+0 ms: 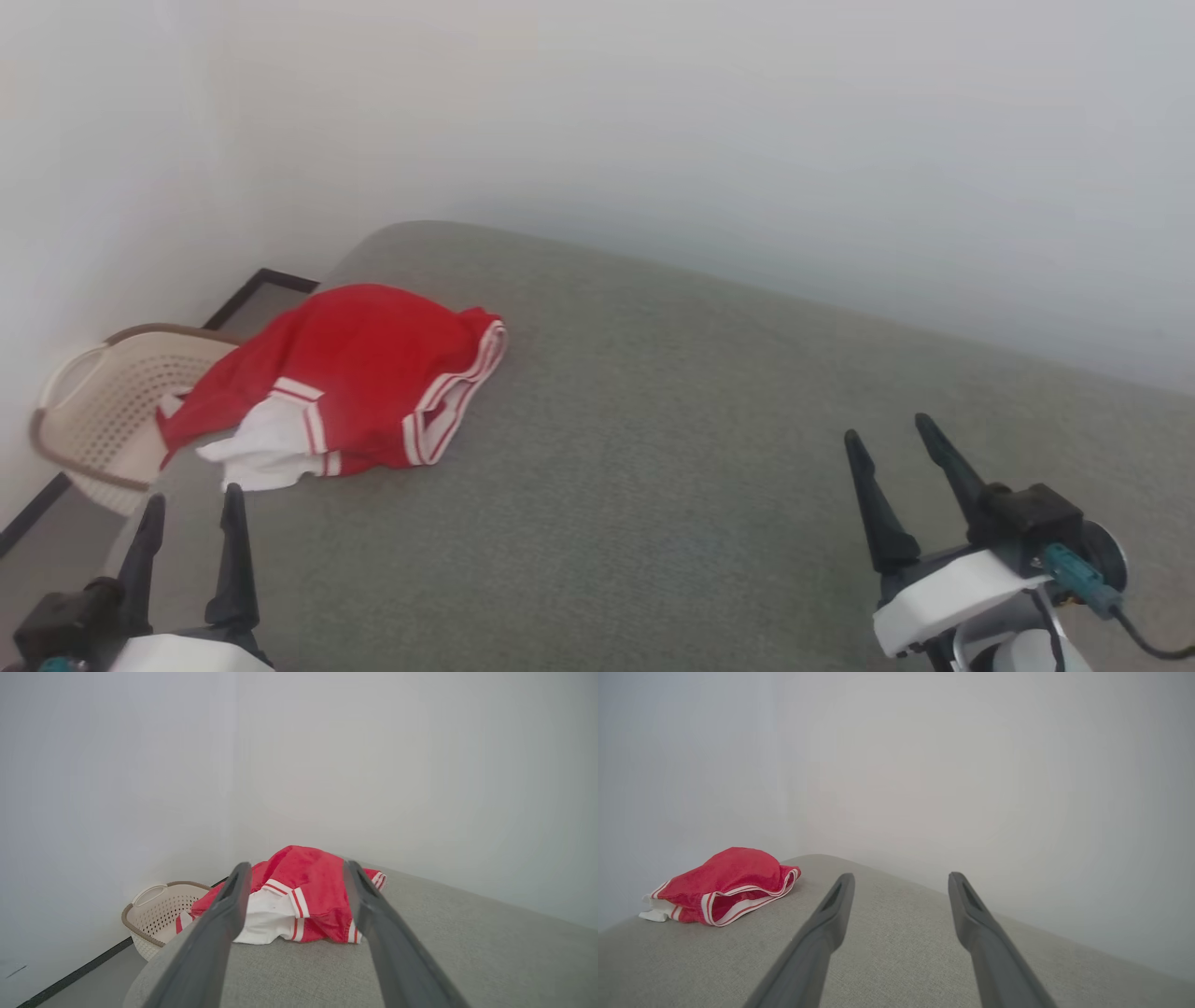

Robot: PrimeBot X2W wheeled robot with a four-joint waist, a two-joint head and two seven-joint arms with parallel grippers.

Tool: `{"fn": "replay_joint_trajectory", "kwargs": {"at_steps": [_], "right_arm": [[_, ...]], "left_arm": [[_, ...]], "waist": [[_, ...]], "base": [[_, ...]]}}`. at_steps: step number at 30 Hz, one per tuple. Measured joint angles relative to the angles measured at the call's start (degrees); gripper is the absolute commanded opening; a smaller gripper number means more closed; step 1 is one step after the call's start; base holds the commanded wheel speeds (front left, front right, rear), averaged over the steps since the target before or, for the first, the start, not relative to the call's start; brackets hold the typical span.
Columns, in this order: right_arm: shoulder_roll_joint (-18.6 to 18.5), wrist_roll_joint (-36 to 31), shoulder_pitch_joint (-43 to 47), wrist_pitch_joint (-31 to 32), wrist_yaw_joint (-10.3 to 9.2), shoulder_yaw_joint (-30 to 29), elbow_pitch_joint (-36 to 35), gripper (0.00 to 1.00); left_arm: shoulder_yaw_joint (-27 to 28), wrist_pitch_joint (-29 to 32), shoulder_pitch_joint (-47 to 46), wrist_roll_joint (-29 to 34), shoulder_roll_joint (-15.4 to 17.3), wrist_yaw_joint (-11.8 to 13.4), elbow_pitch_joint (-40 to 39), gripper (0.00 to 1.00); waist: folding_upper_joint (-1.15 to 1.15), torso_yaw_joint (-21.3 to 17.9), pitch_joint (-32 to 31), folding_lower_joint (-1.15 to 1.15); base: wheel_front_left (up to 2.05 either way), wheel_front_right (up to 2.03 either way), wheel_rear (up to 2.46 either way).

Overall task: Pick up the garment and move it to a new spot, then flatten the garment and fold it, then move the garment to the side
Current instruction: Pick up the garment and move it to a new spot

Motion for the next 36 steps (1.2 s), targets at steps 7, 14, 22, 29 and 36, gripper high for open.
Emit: {"fn": "replay_joint_trajectory", "kwargs": {"at_steps": [7,14,22,29,36], "right_arm": [[-0.15,0.04,-0.64,0.0,0.0,1.04,0.4,1.0],[-1.09,-0.03,-1.15,0.0,0.0,1.43,0.3,1.0],[-3.75,-0.62,-4.49,0.0,0.01,2.29,-0.36,1.0],[-6.75,-1.82,-9.81,0.01,0.01,2.97,-1.86,1.0],[-9.0,-2.98,-14.43,1.51,0.01,3.2,-5.33,1.0]], "left_arm": [[0.53,1.11,0.35,-1.51,-0.52,0.78,-1.96,1.0],[1.15,3.15,-2.49,-3.78,0.8,0.73,-1.3,1.0],[0.89,5.67,-12.52,-5.55,4.9,-0.02,4.91,1.0],[-0.15,9.72,-25.9,-8.99,8.86,-0.82,15.8,1.0],[-2.98,16.6,-38.93,-12.71,11.84,-1.37,30.62,1.0]], "waist": [[0.0,1.84,0.06,0.0],[0.0,1.46,1.51,0.0],[0.0,-0.85,6.28,0.0],[0.0,-3.33,13.7,0.0],[-0.01,-5.96,22.46,0.0]], "base": [[0.0,0.0,0.0],[0.0,0.0,0.0],[0.0,0.0,0.0],[0.0,0.0,0.0],[0.0,0.0,0.0]]}}
